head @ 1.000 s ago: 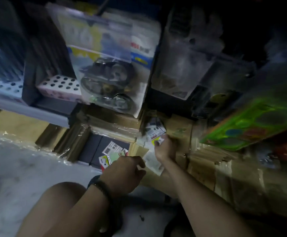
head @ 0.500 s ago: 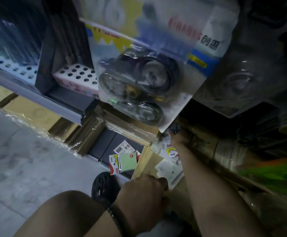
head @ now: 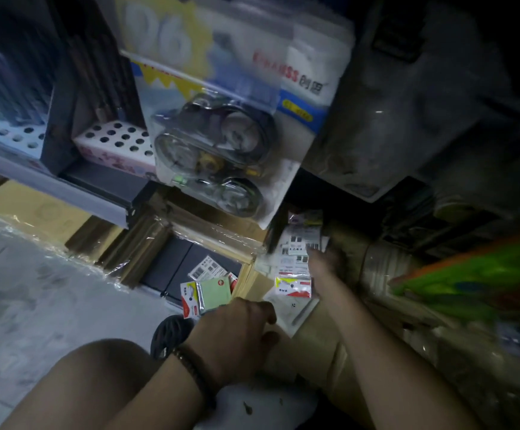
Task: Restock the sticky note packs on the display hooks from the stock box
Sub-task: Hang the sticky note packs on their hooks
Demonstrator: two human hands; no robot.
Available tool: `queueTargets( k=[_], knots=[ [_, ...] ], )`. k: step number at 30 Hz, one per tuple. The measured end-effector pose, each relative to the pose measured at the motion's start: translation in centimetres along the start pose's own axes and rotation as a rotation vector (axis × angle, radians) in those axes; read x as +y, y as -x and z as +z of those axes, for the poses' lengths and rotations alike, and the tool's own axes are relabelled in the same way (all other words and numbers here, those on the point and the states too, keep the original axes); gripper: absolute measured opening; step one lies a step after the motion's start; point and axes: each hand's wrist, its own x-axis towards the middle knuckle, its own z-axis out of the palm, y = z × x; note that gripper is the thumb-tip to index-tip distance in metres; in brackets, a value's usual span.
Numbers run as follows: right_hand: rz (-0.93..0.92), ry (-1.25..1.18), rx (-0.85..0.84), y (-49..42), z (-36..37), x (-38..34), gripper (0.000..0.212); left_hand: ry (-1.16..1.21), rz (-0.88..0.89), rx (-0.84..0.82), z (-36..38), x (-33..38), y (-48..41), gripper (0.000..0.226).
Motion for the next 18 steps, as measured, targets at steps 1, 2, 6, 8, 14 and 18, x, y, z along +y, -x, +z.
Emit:
queueTargets(
  k=[1, 2, 6, 8, 14, 18],
  knots=[
    [0.000, -0.104, 0.003, 1.5, -0.8, 0.2, 0.022, 0.015, -0.005, -0.003, 0.1, 0.0, -0.1, 0.033],
    [0.020, -0.190, -0.008, 3.6, -1.8, 0.4, 0.021, 0.034, -0.004, -0.006, 0.3, 0.1, -0.1, 0.032],
    [0.141, -0.337, -0.197, 7.5, -5.2, 3.1, 0.026, 0.069, -0.015, -0.037, 0.9, 0.7, -0.5, 0.033],
    [0.097, -0.323, -0.137, 10.9, -6.4, 2.7, 0.021, 0.170, -0.061, -0.025, 1.0, 1.2, -1.0, 0.034],
    [-0.116, -0.475, -0.125, 19.3, -10.2, 1.6, 0.013, 0.705, -0.202, 0.030, 0.8, 3.2, -1.0, 0.046],
    [-0.145, -0.570, -0.155, 22.4, -12.0, 0.9, 0.017, 0.894, -0.150, 0.057, 1.2, 4.2, -0.2, 0.053]
  ],
)
